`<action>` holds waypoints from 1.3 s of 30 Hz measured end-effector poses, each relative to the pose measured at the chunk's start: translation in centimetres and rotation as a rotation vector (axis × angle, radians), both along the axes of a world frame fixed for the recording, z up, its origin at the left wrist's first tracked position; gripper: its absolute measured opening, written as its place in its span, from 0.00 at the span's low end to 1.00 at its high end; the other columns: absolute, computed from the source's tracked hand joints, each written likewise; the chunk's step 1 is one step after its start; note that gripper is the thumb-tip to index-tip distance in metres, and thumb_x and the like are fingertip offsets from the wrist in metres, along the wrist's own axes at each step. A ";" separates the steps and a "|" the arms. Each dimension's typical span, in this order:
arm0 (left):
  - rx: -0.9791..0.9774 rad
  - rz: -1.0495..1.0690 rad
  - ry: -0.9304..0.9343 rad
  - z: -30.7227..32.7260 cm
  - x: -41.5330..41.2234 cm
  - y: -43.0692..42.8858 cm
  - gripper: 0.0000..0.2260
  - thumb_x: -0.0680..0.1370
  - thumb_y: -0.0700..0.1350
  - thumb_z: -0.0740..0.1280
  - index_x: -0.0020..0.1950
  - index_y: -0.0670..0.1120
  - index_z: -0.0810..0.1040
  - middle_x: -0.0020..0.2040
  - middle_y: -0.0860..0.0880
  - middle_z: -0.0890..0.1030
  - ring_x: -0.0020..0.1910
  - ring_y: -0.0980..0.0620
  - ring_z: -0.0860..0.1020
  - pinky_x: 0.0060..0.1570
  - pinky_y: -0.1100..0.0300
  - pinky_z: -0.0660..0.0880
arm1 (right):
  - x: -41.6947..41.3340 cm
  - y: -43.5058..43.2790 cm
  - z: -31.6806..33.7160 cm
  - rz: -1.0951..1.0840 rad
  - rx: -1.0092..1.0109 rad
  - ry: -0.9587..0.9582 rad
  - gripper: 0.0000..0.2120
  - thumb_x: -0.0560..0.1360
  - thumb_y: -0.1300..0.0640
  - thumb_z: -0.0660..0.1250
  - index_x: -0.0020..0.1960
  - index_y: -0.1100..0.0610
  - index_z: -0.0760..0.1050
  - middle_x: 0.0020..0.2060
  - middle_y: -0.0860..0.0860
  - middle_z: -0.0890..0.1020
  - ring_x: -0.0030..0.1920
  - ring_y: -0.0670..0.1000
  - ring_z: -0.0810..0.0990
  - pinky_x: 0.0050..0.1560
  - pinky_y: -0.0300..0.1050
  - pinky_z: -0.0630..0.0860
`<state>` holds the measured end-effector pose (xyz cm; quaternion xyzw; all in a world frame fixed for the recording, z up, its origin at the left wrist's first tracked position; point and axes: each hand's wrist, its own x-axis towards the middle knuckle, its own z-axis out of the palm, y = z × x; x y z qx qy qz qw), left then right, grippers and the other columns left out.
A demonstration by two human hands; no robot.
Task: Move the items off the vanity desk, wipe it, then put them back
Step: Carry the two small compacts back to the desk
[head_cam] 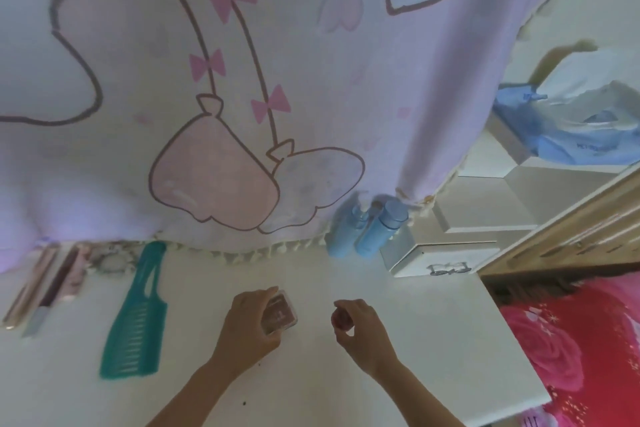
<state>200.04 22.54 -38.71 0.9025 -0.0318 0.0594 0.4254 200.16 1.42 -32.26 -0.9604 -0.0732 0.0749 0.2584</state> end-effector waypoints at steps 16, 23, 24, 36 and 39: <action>0.389 -0.082 0.004 -0.8 9.6 -2.1 0.40 0.42 0.58 0.71 0.53 0.58 0.67 0.44 0.63 0.79 0.45 0.56 0.66 0.42 0.70 0.70 | 12.7 4.1 -3.9 0.058 -0.118 0.129 0.09 0.76 0.58 0.60 0.56 0.57 0.72 0.56 0.50 0.74 0.49 0.54 0.77 0.46 0.44 0.73; 0.393 -0.019 -0.084 -1.7 10.5 -2.4 0.37 0.46 0.51 0.73 0.54 0.55 0.68 0.53 0.55 0.73 0.50 0.51 0.68 0.47 0.63 0.70 | 13.5 4.6 -4.7 0.016 -0.052 0.099 0.14 0.74 0.62 0.62 0.60 0.58 0.70 0.59 0.55 0.71 0.48 0.59 0.77 0.42 0.47 0.71; 0.394 -0.019 -0.095 -1.7 10.2 -2.5 0.36 0.47 0.52 0.73 0.54 0.56 0.68 0.54 0.55 0.70 0.51 0.51 0.68 0.47 0.63 0.72 | 13.2 4.4 -4.5 0.021 -0.067 0.103 0.17 0.74 0.62 0.62 0.63 0.57 0.68 0.61 0.54 0.68 0.49 0.58 0.77 0.41 0.46 0.71; 0.587 0.187 -0.095 0.0 1.3 1.1 0.21 0.64 0.59 0.55 0.55 0.55 0.68 0.52 0.54 0.82 0.53 0.54 0.68 0.38 0.62 0.78 | 7.5 5.7 -2.9 0.289 -0.116 -0.108 0.24 0.76 0.56 0.61 0.71 0.51 0.62 0.72 0.53 0.58 0.59 0.53 0.76 0.50 0.45 0.75; 0.599 0.366 -0.123 2.0 -2.7 2.8 0.19 0.67 0.57 0.58 0.55 0.54 0.69 0.52 0.52 0.82 0.54 0.49 0.74 0.40 0.57 0.79 | 5.9 7.3 -2.2 0.400 -0.090 -0.195 0.21 0.75 0.55 0.62 0.67 0.51 0.67 0.70 0.52 0.62 0.58 0.50 0.77 0.51 0.40 0.74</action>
